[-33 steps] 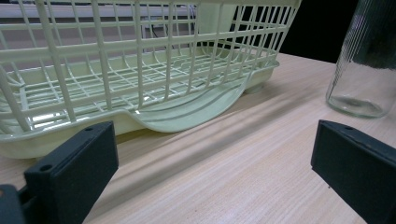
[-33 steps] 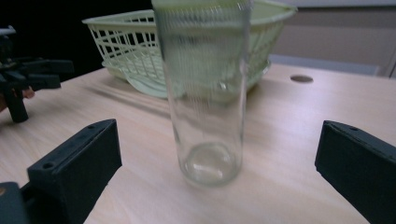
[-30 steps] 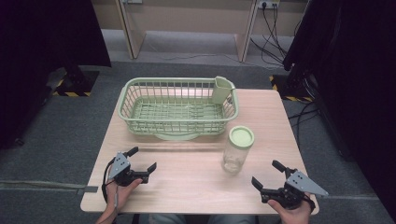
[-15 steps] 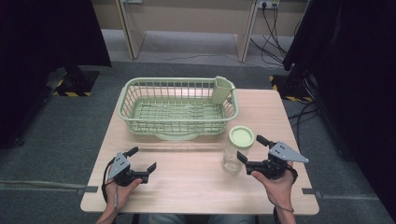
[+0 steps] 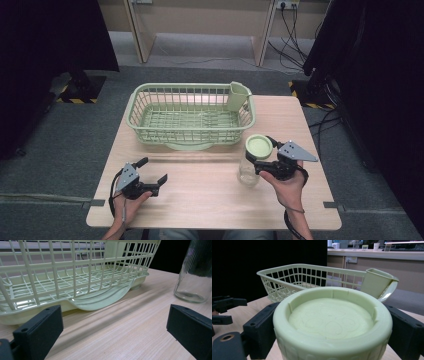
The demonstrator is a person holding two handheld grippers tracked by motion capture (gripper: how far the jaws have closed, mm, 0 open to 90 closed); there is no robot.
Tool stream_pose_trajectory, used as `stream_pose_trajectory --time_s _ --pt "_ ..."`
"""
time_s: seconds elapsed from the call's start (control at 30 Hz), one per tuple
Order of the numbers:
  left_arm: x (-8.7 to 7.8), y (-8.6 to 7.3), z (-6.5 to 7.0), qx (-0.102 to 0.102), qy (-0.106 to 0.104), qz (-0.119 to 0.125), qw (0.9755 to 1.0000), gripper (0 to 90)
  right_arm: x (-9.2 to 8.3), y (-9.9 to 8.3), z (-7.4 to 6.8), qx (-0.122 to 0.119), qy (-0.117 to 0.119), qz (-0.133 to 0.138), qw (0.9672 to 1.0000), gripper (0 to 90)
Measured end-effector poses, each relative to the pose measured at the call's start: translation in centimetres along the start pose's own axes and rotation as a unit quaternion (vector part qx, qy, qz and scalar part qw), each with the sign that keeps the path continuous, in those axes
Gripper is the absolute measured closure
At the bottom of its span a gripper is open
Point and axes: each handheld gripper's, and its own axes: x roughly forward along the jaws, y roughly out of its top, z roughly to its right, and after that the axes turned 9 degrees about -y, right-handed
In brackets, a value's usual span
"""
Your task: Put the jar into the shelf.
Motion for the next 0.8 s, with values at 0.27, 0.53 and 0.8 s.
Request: stream_pose_trajectory --time_s 0.27,0.53,0.8 --pt "0.0 0.0 0.0 -0.002 0.0 0.0 1.0 0.3 0.2 0.4 -0.5 0.012 0.009 0.006 0.9999 11.7" --pt "0.0 0.0 0.0 -0.001 0.0 0.0 1.0 0.3 0.5 3.6 -2.4 -0.003 0.032 0.036 0.9988 11.7" --pt "0.0 0.0 0.0 -0.002 0.0 -0.001 1.0 0.3 1.4 7.8 -3.8 -0.018 0.049 0.069 0.9962 11.7"
